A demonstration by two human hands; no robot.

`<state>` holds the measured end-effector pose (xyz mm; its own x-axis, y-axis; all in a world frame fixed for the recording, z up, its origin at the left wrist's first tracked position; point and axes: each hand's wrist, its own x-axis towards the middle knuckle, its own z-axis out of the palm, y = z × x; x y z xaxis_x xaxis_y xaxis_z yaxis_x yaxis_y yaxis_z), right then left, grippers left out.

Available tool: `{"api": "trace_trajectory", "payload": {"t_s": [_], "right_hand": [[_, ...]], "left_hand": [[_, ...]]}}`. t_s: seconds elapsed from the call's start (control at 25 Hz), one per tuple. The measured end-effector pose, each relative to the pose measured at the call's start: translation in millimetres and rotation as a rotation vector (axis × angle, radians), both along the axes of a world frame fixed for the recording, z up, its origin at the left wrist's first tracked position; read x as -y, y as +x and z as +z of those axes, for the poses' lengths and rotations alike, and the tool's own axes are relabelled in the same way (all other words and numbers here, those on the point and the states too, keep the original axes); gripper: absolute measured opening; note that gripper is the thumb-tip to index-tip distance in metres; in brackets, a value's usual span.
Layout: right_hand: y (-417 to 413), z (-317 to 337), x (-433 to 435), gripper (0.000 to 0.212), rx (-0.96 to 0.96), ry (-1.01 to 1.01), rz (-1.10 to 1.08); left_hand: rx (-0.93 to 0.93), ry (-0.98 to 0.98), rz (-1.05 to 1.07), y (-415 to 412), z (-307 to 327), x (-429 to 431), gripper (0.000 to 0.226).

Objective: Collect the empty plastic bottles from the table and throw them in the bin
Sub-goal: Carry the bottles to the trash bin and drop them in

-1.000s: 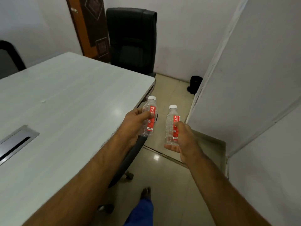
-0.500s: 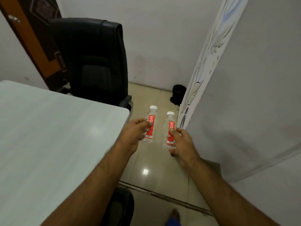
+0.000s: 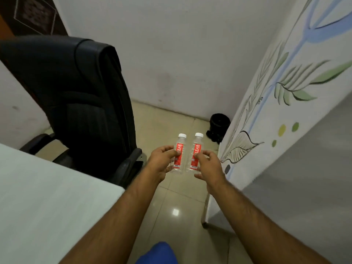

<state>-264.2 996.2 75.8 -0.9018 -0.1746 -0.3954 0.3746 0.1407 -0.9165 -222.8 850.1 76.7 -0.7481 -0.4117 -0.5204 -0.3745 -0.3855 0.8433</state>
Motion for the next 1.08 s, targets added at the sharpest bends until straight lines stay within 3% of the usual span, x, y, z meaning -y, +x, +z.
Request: {"api": "trace_trajectory", "payload": {"t_s": [0.2,0.44,0.64,0.88,1.08], "right_hand": [[-172.1,-32.5,68.2,0.036,-0.012,0.002,-0.062],[-345.9,-30.9,117.2,0.035,-0.027,0.109,-0.157],[-497.9,-69.8,128.0,0.029,0.031,0.098,-0.293],[-688.6,-132.0,118.1,0.029,0.165,0.083,-0.37],[-815.4,-151.0,109.6,0.007,0.235,0.128,-0.435]], "left_hand": [[0.012,0.02,-0.091,-190.8,-41.4,78.5,0.018],[0.078,0.03,-0.286,-387.5,-38.9,135.1,0.03],[0.146,-0.051,-0.414,-559.5,-65.5,146.1,0.041],[0.21,-0.201,-0.497,-765.9,-119.4,130.8,0.027],[0.29,-0.219,-0.618,-907.9,-138.0,117.9,0.027]]}}
